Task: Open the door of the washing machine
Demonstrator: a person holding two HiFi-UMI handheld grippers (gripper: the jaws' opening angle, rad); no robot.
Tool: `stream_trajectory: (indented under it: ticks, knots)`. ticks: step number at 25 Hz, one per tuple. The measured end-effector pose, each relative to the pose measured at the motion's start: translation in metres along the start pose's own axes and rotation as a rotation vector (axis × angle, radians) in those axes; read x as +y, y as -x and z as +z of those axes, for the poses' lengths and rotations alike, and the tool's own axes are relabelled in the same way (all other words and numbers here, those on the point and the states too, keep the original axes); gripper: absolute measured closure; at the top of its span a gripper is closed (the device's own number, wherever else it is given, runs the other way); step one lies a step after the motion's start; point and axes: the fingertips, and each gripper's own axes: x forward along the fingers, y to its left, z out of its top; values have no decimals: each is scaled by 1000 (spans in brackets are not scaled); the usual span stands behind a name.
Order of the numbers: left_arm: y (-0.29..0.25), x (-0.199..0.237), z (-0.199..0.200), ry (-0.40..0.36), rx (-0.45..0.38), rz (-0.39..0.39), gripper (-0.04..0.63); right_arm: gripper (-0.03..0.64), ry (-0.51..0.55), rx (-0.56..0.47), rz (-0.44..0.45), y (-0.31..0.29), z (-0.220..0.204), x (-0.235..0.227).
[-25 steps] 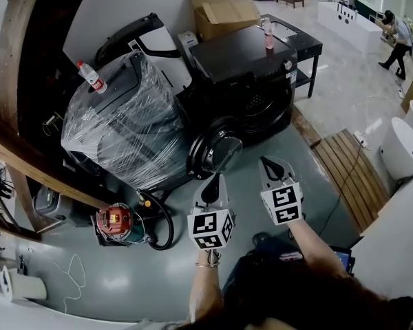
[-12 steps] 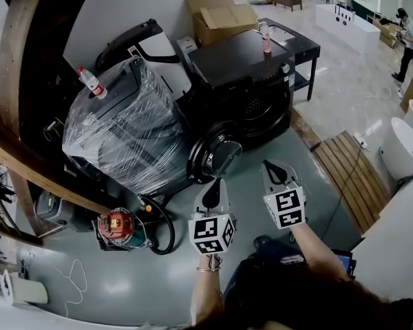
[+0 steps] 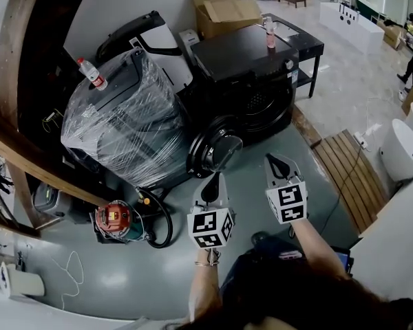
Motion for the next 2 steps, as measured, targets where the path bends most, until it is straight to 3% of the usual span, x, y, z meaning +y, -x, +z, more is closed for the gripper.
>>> stream_trajectory:
  ticks: [2]
  knots:
    - [-3,6,0,1,0,2,583,618,3,4,-3,-5,-2,1]
